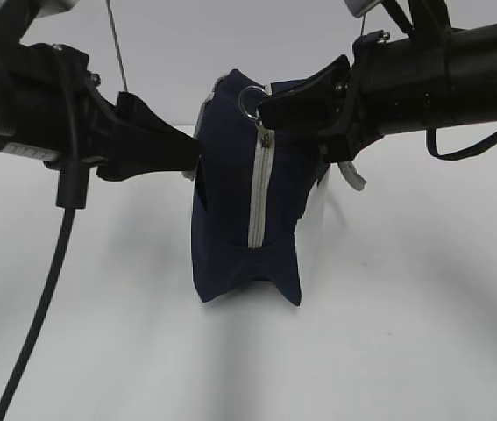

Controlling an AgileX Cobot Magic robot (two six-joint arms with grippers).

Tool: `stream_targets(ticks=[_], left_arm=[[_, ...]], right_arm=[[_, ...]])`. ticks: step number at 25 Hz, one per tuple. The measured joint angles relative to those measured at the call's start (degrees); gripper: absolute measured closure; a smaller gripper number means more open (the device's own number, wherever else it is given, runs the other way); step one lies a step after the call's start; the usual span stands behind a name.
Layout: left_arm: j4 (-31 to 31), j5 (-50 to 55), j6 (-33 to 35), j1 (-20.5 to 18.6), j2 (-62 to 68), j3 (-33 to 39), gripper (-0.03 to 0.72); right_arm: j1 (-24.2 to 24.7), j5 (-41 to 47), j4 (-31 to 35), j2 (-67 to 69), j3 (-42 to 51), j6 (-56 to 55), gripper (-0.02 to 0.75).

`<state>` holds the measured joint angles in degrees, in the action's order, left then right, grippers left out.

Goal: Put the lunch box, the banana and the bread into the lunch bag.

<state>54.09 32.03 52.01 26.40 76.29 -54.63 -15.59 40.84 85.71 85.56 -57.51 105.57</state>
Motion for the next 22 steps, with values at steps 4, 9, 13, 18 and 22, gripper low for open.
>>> stream_targets(ticks=[4, 9, 13, 18, 22], left_arm=[[5.23, -0.43, 7.44, 0.0, 3.02, 0.0, 0.264], [9.79, -0.87, 13.67, 0.0, 5.85, 0.0, 0.264], [14.69, -1.25, 19.52, 0.0, 8.3, 0.0, 0.264], [19.3, -1.7, 24.12, 0.0, 11.1, 0.0, 0.264], [20.0, -1.89, 24.96, 0.0, 12.14, 0.0, 0.314]], right_arm=[[0.0, 0.21, -0.47, -0.11, 0.0, -0.3, 0.738], [0.0, 0.21, -0.74, -0.11, 0.0, -0.33, 0.738], [0.0, 0.31, -1.21, -0.11, 0.0, -0.33, 0.738], [0.0, 0.31, -1.29, -0.11, 0.0, -0.87, 0.738], [0.0, 0.43, -1.43, -0.11, 0.0, -0.99, 0.738]])
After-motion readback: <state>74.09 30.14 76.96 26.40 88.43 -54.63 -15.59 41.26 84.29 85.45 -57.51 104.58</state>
